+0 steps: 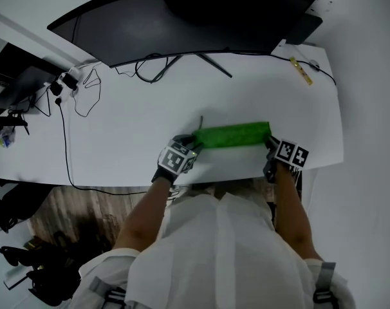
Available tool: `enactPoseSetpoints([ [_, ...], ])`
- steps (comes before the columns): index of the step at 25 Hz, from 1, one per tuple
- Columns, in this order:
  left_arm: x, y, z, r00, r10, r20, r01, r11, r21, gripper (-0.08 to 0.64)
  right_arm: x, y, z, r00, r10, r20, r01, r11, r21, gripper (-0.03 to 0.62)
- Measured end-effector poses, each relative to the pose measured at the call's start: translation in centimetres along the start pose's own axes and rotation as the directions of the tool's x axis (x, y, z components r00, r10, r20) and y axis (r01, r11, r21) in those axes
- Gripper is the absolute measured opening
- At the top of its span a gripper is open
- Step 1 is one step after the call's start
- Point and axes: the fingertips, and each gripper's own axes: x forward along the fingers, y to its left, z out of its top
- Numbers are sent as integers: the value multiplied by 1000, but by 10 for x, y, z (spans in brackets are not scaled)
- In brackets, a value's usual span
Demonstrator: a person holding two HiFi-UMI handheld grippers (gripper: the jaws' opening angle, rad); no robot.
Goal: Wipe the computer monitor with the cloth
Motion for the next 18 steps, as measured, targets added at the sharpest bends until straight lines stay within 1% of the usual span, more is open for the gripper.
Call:
enactPoseSetpoints([
  [1, 0, 0, 1, 1000, -14, 14, 14, 1000, -16, 150, -4, 13, 5, 1000, 6, 22, -5, 998, -69, 37],
  [2, 0, -1, 3, 999, -29, 29, 30, 999, -31, 150, -6, 29, 9, 999, 11, 36, -5, 987, -162, 37],
  [3, -1, -1, 4, 998, -41, 41, 43, 998, -44, 150, -8, 49, 11, 999, 19, 41, -7, 963, -269, 37],
  [4, -4, -1, 5, 997, -49, 52, 52, 997, -53, 150, -8, 72, 11, 999, 30, 38, -13, 926, -377, 37],
  [5, -7, 0, 6, 997, -52, 61, 56, 997, -58, 145, -6, 95, 8, 999, 41, 27, -23, 878, -477, 37],
  [7, -16, 0, 5, 996, -53, 74, 57, 997, -55, 129, 0, 138, -3, 999, 49, -4, -40, 765, -643, 37],
  [9, -26, 1, 4, 995, -46, 85, 50, 998, -42, 115, 11, 173, -21, 998, 41, -42, -58, 651, -757, 37],
  [10, -31, 1, 2, 995, -42, 88, 45, 998, -37, 115, 17, 187, -31, 997, 37, -63, -72, 603, -794, 37],
  [11, -36, 2, 0, 995, -37, 91, 40, 999, -33, 114, 23, 198, -42, 996, 34, -85, -90, 564, -821, 37],
  [12, -41, 3, -2, 995, -32, 93, 35, 999, -32, 114, 29, 208, -53, 994, 33, -108, -109, 533, -839, 37],
  [14, -48, 7, -7, 995, -20, 101, 24, 999, -35, 114, 40, 223, -73, 989, 27, -147, -142, 480, -866, 37],
  [16, -56, 12, -14, 994, -9, 109, 15, 999, -50, 114, 52, 233, -92, 984, 4, -176, -161, 427, -890, 37],
  [18, -62, 15, -21, 993, -2, 114, 10, 998, -65, 114, 66, 236, -111, 977, -33, -209, -181, 387, -904, 37],
])
